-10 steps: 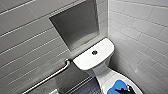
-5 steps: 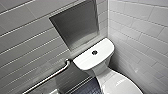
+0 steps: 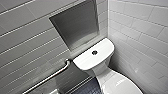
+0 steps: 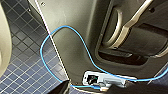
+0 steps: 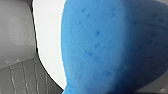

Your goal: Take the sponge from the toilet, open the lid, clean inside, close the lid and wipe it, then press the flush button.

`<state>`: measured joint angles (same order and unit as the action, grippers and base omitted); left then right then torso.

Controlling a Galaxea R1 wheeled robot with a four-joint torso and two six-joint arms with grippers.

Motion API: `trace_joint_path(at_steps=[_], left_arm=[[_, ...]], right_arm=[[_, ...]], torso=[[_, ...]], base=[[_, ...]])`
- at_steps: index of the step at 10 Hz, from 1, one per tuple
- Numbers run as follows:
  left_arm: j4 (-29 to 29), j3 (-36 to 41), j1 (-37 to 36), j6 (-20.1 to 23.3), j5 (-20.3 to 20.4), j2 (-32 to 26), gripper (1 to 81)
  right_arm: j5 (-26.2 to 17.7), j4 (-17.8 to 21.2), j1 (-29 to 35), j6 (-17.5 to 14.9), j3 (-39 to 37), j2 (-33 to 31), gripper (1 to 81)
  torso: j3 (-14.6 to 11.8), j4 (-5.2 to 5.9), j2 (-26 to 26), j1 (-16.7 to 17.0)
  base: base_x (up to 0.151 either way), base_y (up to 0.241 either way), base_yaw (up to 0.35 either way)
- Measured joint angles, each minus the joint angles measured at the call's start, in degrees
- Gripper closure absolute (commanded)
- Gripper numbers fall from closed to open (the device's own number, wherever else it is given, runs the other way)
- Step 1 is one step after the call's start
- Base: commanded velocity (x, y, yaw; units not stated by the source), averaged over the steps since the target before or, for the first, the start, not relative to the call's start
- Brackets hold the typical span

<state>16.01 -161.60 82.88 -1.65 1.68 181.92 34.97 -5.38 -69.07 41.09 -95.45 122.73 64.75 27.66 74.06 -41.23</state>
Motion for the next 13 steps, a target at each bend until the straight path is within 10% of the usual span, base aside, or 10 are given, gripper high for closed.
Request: trace_joint_path(at_steps=[7, 13], left_arm=[[0.00, 0.05, -0.04, 0.02, -0.15, -0.30, 1.0], [0.00, 0.07, -0.20, 0.05, 0.05, -0.27, 1.0]], right_arm=[[6.58, 1.57, -10.20, -3.63, -12.37, 8.11, 81.1], [2.78, 2.05, -14.63, -3.36, -23.17, 13.37, 81.1]], torso=[[-0.02, 0.02, -0.46, 0.29], [-0.02, 0.02, -12.39, 7.98]], base=[[0.000, 0.000, 0.000], [0.000, 0.000, 0.000]])
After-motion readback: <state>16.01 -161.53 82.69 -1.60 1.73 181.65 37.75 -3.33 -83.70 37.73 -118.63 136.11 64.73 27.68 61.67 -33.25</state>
